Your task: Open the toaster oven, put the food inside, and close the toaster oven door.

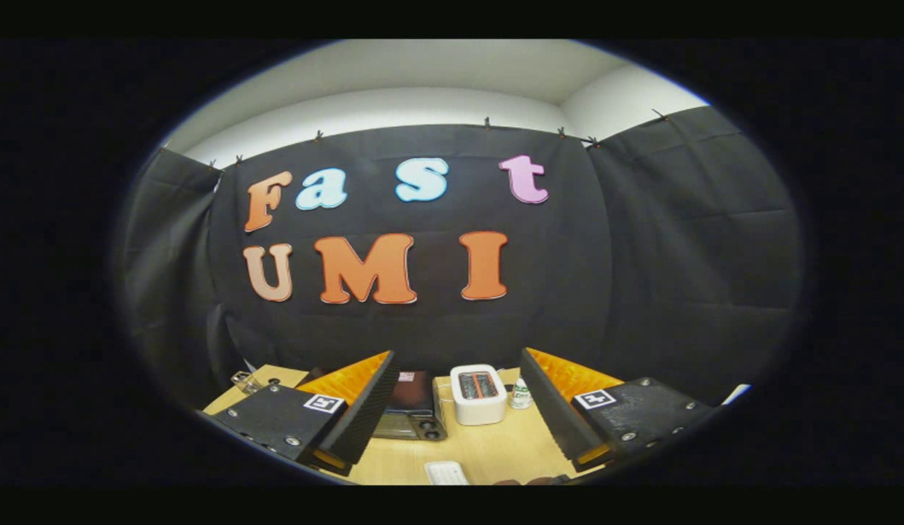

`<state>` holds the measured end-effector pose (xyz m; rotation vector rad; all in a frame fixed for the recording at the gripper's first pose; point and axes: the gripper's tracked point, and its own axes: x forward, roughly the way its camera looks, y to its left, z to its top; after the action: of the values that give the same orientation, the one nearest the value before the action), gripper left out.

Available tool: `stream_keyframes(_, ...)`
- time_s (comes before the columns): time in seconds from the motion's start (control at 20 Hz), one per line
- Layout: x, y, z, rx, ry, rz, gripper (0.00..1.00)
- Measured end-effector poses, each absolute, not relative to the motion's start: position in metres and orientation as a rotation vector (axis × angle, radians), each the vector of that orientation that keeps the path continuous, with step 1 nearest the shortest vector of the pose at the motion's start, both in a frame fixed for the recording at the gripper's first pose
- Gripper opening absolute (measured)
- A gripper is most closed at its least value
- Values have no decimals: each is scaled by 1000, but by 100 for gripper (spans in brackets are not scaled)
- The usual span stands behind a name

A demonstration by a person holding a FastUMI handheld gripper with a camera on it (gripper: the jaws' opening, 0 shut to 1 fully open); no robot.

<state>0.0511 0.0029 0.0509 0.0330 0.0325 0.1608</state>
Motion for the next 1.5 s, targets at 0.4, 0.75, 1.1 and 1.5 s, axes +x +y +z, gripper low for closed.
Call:
stream_keyframes(0.4, 60, -16, 52, 20, 14, 203, 99)
stream_keyframes(0.75, 68, -20, 52, 16, 5, 206, 99)
stream_keyframes(1.1, 73, -23, 47, -6, -5, 196, 99)
stream_keyframes(1.5, 74, -27, 44, 12, 9, 193, 99)
